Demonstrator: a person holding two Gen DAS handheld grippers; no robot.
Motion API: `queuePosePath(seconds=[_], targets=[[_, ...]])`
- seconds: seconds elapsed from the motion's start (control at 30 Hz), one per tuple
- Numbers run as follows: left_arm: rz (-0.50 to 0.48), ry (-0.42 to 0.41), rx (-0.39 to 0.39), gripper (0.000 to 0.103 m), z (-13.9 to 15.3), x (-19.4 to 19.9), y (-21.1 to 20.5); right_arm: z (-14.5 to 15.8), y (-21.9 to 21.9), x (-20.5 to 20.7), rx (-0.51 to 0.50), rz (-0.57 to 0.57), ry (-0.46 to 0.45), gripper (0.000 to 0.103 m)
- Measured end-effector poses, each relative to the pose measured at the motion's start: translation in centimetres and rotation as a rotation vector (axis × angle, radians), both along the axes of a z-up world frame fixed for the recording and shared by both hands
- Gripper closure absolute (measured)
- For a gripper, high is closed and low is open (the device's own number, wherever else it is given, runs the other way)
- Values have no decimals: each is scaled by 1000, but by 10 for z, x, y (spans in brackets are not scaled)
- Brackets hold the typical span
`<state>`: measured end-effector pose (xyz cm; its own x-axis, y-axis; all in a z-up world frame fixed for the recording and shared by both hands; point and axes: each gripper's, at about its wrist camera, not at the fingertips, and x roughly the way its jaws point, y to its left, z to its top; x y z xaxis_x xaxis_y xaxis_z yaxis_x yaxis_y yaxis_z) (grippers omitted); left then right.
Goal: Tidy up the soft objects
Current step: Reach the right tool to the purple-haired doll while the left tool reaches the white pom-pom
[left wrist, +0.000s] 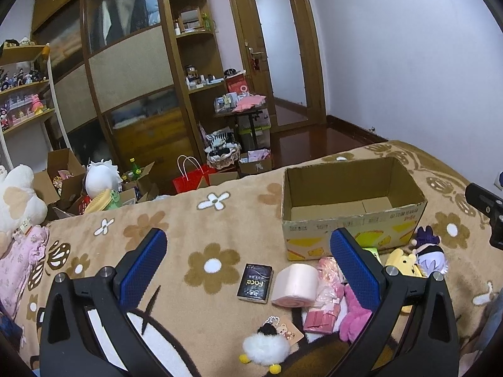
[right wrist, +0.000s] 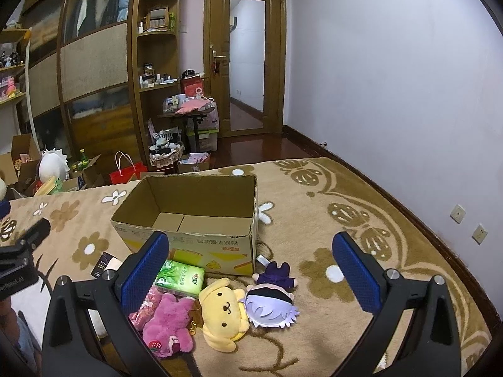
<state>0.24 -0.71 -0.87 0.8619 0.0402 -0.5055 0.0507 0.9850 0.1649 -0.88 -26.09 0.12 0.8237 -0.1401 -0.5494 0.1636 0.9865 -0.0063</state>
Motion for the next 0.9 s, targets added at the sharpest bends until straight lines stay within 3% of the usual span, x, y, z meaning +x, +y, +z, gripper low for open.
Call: queuePosePath(seconds=[0.23,0.9], targets=[[3,37,-57,0,-13,9,-1,-10,-4,9,18,1,21,0],[40,190,-75,0,-76,42,-4,-72,4,57,43,20,192,0]])
